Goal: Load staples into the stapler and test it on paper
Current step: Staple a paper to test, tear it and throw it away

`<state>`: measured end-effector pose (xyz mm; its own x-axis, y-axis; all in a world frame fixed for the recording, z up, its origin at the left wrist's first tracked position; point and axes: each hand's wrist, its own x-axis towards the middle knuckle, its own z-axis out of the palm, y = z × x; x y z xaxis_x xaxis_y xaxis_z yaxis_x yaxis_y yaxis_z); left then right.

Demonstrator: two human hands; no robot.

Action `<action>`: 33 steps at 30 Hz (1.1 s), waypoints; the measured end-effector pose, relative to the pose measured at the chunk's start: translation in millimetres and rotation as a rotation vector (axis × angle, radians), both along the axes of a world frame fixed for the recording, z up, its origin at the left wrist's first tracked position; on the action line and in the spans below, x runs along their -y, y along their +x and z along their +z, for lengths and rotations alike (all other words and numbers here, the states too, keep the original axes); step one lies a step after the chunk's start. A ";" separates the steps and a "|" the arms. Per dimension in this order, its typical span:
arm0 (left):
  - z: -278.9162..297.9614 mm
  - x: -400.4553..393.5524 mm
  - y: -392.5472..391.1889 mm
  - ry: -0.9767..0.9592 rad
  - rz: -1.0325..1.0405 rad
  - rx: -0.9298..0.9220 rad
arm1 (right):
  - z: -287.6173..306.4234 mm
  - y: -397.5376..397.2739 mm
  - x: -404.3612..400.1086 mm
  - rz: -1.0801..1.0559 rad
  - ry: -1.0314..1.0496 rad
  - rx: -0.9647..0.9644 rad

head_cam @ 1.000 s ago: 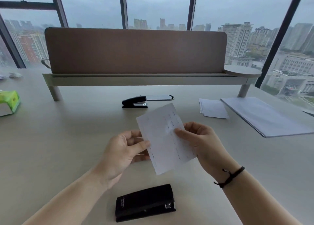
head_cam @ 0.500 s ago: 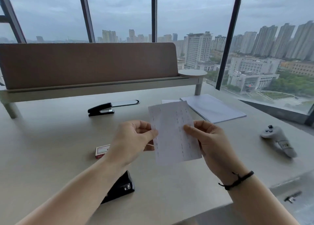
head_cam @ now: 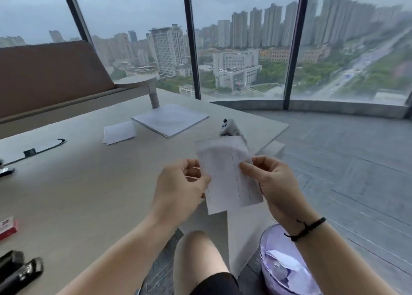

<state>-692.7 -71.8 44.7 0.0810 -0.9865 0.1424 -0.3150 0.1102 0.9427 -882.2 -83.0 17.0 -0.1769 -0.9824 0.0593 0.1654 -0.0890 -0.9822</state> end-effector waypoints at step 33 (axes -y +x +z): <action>-386.2 111.7 -230.3 0.967 -0.342 0.408 | -406.4 -154.1 5.0 -0.449 1.084 0.607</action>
